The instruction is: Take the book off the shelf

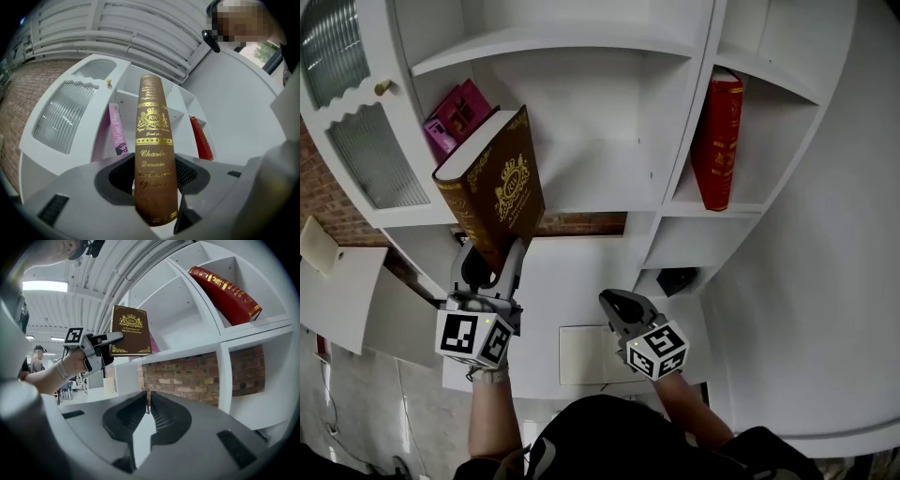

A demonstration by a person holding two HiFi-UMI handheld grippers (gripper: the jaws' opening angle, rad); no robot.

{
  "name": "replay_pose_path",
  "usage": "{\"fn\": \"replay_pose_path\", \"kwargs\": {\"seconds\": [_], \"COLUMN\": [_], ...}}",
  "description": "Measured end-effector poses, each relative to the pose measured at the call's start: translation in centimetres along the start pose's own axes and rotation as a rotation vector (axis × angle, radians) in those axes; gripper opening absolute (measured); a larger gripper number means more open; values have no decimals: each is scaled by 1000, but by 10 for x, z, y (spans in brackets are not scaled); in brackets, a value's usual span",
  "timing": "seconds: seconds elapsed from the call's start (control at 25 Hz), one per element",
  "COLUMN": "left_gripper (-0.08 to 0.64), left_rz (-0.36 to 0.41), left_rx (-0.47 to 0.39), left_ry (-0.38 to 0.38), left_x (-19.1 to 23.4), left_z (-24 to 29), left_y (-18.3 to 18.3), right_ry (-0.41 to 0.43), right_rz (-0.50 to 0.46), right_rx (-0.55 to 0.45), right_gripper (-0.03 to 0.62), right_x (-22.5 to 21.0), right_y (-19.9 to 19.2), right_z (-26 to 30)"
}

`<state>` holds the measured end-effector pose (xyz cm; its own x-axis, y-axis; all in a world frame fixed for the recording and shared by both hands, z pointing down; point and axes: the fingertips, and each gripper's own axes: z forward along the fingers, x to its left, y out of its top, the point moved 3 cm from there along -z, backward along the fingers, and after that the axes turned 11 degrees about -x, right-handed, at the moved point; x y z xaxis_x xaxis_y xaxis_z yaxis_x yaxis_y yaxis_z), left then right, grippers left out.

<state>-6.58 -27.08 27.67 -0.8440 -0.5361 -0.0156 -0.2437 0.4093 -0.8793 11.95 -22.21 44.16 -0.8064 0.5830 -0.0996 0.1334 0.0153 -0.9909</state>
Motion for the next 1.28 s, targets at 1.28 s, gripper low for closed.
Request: {"fn": "replay_pose_path", "kwargs": {"seconds": [1.28], "left_gripper": [222], "left_rz": [121], "left_rx": [87], "left_ry": [327], "left_x": [131], "left_z": [-226], "left_y": [43], "right_ry": [371], "right_rz": [18], "right_rx": [33], "right_gripper": [35], "right_x": [191], "right_y": [-34], "right_z": [109]}}
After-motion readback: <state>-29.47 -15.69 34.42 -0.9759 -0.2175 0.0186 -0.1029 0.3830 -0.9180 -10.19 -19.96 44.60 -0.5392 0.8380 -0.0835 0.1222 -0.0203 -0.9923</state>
